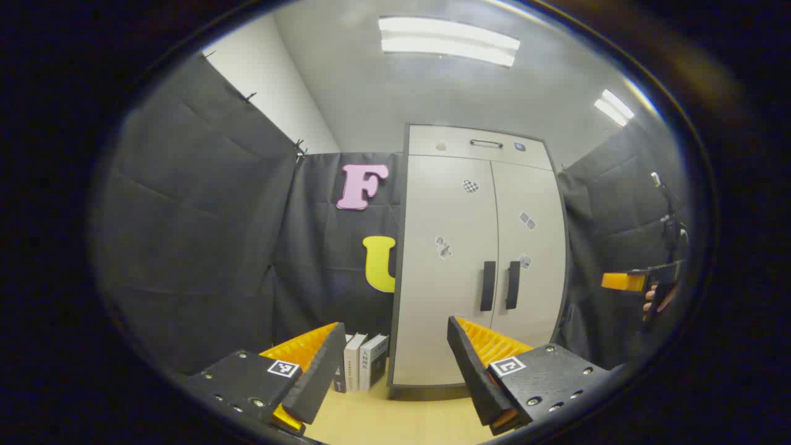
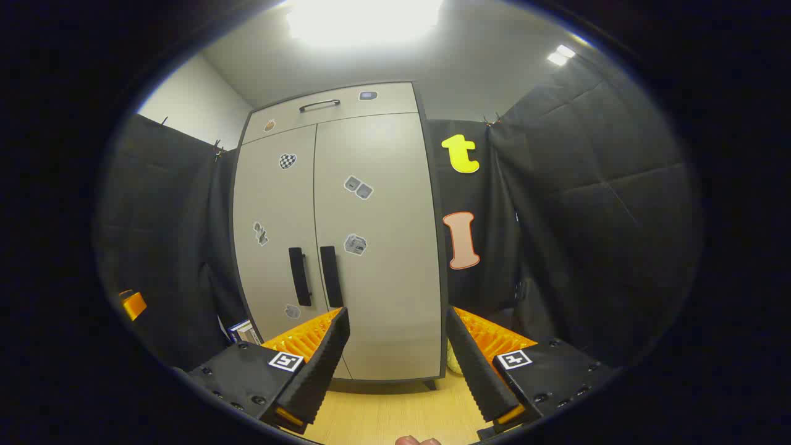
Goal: Open the right door of the double-door shoe cabinet with the right hand, and open the left door with the left hand.
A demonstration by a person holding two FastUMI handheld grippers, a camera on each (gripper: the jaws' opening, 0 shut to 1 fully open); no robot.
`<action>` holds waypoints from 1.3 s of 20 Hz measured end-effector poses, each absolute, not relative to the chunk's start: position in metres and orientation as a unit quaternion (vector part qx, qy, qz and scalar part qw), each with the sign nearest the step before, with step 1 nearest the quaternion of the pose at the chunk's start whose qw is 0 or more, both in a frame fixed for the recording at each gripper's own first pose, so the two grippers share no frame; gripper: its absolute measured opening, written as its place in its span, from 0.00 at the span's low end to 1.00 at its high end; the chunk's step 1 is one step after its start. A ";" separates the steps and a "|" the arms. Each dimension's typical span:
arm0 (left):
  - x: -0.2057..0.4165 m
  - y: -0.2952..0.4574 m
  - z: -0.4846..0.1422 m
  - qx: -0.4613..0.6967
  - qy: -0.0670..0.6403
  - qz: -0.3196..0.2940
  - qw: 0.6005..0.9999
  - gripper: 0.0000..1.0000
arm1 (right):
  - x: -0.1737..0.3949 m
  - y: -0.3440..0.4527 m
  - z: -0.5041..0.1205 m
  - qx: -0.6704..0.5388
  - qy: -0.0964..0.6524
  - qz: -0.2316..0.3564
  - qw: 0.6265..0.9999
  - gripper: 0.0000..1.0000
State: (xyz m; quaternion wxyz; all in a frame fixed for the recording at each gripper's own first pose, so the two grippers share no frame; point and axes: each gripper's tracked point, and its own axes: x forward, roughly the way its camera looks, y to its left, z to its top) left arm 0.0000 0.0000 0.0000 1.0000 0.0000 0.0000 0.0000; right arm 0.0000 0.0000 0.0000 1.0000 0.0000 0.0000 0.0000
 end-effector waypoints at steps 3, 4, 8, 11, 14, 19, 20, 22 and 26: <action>0.000 -0.011 0.003 0.033 -0.004 -0.006 0.999 0.95 | 0.004 0.007 0.001 0.005 0.002 0.012 1.000 0.98; 0.002 -0.016 0.000 0.032 -0.001 -0.009 0.999 0.95 | 0.006 0.010 0.001 0.010 0.004 0.016 1.000 0.98; 0.000 -0.026 -0.008 0.012 0.010 -0.011 1.000 0.95 | 0.018 0.011 -0.005 -0.004 0.016 0.021 1.000 0.98; -0.001 -0.017 -0.015 0.001 0.027 0.017 0.999 0.95 | 0.032 0.017 -0.007 -0.012 0.020 0.033 0.999 0.98; 0.002 -0.012 -0.018 -0.019 0.040 0.046 0.998 0.95 | 0.052 0.023 -0.003 -0.016 0.027 0.051 0.998 0.98; 0.010 -0.022 -0.019 -0.032 0.054 0.083 0.995 0.95 | 0.082 0.039 0.005 0.004 0.041 0.102 0.994 0.93; 0.011 -0.025 -0.025 -0.035 0.060 0.091 0.993 0.94 | 0.089 0.044 0.006 0.009 0.044 0.114 0.992 0.98; 0.014 -0.034 -0.034 -0.042 0.067 0.106 0.991 0.96 | 0.101 0.057 0.009 0.022 0.052 0.135 0.989 0.93; 0.016 -0.054 -0.048 -0.053 0.087 0.099 0.990 0.95 | 0.130 0.077 0.026 0.020 0.048 0.154 0.987 0.98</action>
